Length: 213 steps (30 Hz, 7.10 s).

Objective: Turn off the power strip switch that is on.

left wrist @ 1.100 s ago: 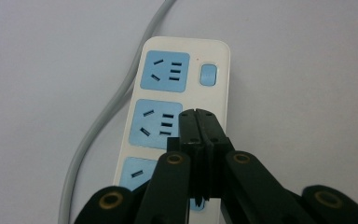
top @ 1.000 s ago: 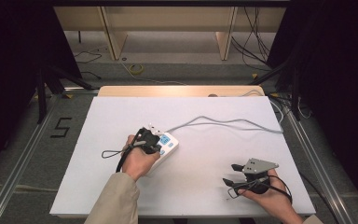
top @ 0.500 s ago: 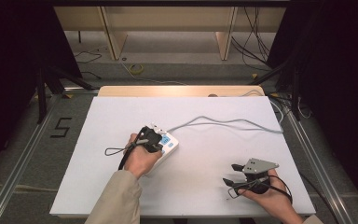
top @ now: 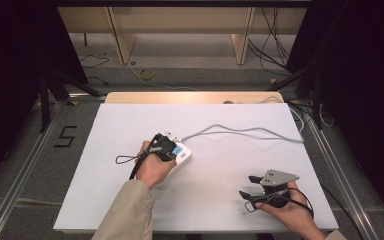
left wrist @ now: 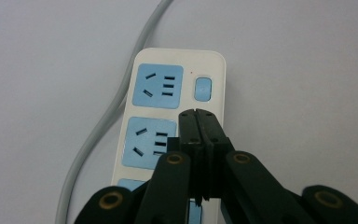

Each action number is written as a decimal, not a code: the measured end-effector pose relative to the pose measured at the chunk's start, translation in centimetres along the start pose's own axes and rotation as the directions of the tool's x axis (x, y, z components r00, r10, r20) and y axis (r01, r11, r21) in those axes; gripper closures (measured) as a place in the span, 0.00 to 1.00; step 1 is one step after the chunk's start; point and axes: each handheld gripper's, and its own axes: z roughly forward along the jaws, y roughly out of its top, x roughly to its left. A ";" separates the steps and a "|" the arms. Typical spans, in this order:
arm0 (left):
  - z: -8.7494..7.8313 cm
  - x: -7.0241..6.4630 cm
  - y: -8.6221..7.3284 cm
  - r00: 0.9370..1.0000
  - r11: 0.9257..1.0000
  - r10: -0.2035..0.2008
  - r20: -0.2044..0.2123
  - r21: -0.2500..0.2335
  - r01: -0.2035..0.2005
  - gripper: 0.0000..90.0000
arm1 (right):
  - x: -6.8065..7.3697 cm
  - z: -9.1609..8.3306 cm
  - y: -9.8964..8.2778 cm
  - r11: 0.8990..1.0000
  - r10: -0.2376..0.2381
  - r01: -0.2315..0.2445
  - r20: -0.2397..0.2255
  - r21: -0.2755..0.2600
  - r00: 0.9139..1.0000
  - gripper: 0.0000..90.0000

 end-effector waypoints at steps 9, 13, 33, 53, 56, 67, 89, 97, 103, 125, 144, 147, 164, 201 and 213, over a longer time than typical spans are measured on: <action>0.1 0.0 0.3 1.000 1.000 0.001 0.000 0.003 -0.001 0.99 | 0.0 0.0 0.0 1.000 0.001 -0.001 0.000 0.000 1.000 0.41; 0.1 0.0 0.6 1.000 1.000 0.004 -0.001 0.003 -0.004 0.99 | 0.0 0.0 0.0 1.000 0.002 -0.002 0.001 -0.002 1.000 0.41; 0.5 -0.2 1.5 1.000 1.000 0.018 -0.002 0.016 -0.018 0.99 | -0.1 -0.1 0.0 1.000 -0.001 0.001 0.001 -0.002 1.000 0.41; 1.3 -0.3 1.8 1.000 0.999 0.024 -0.002 0.028 -0.024 0.99 | 0.0 -0.1 0.0 1.000 0.002 -0.002 0.000 0.000 1.000 0.41; 1.5 -0.4 1.8 1.000 0.999 0.029 -0.002 0.033 -0.028 0.99 | 0.0 -0.1 0.0 1.000 0.003 -0.003 0.001 -0.001 1.000 0.41; 2.0 -0.6 2.2 0.999 0.998 0.037 -0.001 0.041 -0.037 0.99 | 0.0 -0.1 0.0 1.000 0.002 -0.002 0.000 0.000 1.000 0.41; 2.6 -0.8 2.9 0.999 0.997 0.044 0.000 0.057 -0.044 0.99 | 0.0 -0.1 0.0 1.000 -0.003 0.003 0.001 0.002 1.000 0.41; 2.9 -0.8 3.2 0.999 0.997 0.045 0.002 0.060 -0.045 0.99 | 0.0 -0.1 0.0 1.000 -0.002 0.002 0.002 -0.001 1.000 0.41; 3.0 -1.0 3.5 0.999 0.997 0.050 0.003 0.061 -0.050 0.99 | 0.0 -0.1 0.0 1.000 -0.003 0.003 0.000 -0.001 1.000 0.41; 4.1 -1.0 3.7 0.999 0.996 0.039 0.001 0.082 -0.039 0.99 | 0.0 -0.1 0.0 1.000 -0.002 0.002 -0.003 -0.001 1.000 0.41; 4.4 -0.9 3.7 0.999 0.995 0.032 -0.004 0.094 -0.032 0.99 | 0.0 -0.1 0.0 1.000 0.002 -0.002 -0.004 -0.003 1.000 0.42; 4.4 -0.9 3.6 1.000 0.995 0.025 -0.004 0.092 -0.024 0.99 | 0.0 0.0 0.0 1.000 0.002 -0.002 -0.004 -0.004 1.000 0.42; 4.4 -1.3 3.5 0.998 0.994 0.065 -0.026 0.085 -0.063 1.00 | 0.0 0.0 0.0 1.000 -0.001 0.001 -0.008 0.001 1.000 0.42; 0.6 0.4 1.4 1.000 0.998 0.008 -0.007 -0.057 -0.009 0.80 | 0.0 0.0 0.0 1.000 0.001 -0.001 -0.007 0.001 1.000 0.42; -2.3 2.4 -3.6 1.000 0.987 0.005 0.024 -0.159 -0.001 0.48 | 0.0 0.0 -0.1 1.000 0.004 -0.004 -0.002 -0.001 1.000 0.42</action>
